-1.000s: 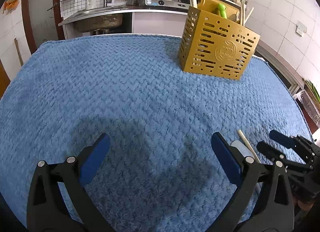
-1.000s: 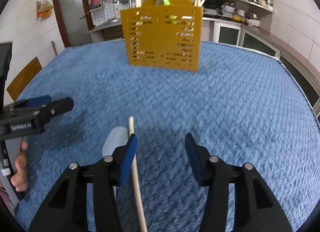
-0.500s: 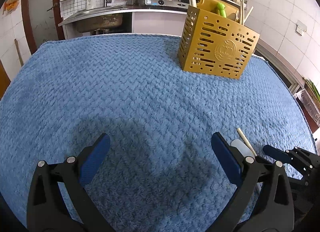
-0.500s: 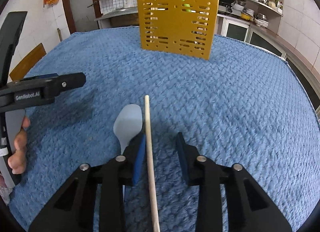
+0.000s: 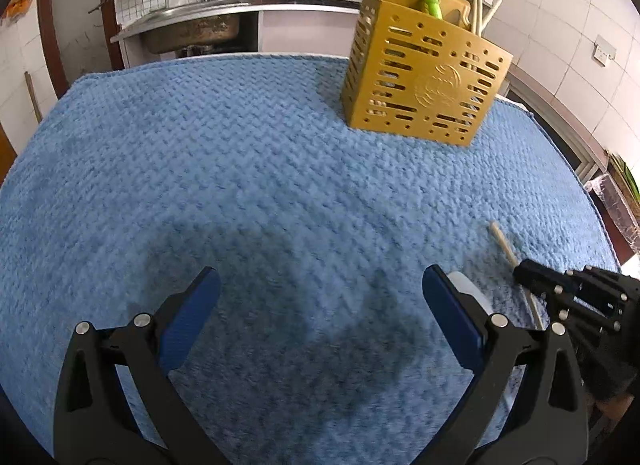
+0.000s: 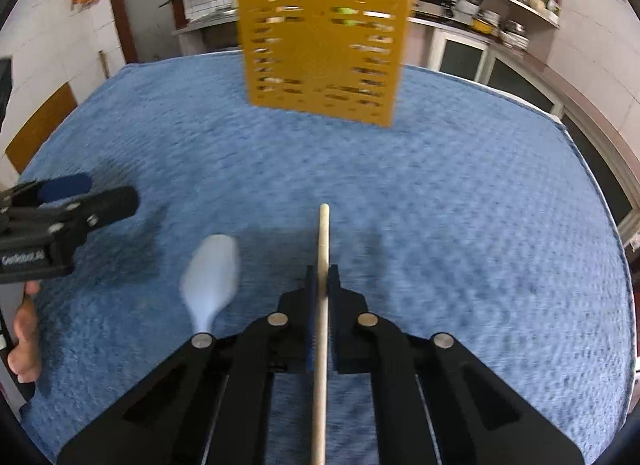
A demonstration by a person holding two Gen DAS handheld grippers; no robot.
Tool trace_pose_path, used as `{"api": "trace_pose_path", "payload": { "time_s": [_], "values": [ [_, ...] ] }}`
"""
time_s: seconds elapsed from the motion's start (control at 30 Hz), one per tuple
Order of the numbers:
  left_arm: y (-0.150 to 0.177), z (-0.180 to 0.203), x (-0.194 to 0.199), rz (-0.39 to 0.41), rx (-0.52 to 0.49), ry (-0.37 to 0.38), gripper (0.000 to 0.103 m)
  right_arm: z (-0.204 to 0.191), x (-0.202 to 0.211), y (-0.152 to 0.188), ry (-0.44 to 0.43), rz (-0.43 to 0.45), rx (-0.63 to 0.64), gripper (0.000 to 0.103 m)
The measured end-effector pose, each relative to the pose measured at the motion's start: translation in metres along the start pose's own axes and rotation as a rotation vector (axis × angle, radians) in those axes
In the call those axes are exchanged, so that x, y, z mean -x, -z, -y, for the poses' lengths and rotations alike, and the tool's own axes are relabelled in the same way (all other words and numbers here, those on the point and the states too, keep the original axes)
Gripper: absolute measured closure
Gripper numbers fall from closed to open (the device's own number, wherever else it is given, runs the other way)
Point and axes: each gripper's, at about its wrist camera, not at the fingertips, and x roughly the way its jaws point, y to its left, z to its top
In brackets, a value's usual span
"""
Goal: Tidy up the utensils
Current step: 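Grasp the last wooden chopstick with right tool while left tool moves toward the white spoon, then close left tool on the white plastic spoon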
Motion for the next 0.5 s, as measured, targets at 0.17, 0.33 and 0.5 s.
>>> {"api": "trace_pose_path", "payload": {
  "time_s": [0.17, 0.33, 0.5],
  "values": [
    [0.001, 0.023, -0.007, -0.072, 0.005, 0.048, 0.006, 0.038, 0.009, -0.004, 0.033, 0.020, -0.070, 0.098],
    [0.003, 0.056, -0.018, -0.147, -0.029, 0.039, 0.012, 0.072, 0.011, -0.003, 0.064, 0.020, -0.137, 0.098],
    [-0.001, 0.075, -0.029, -0.212, -0.020, -0.009, 0.027, 0.084, 0.008, -0.001, 0.076, 0.020, -0.165, 0.098]
  ]
}}
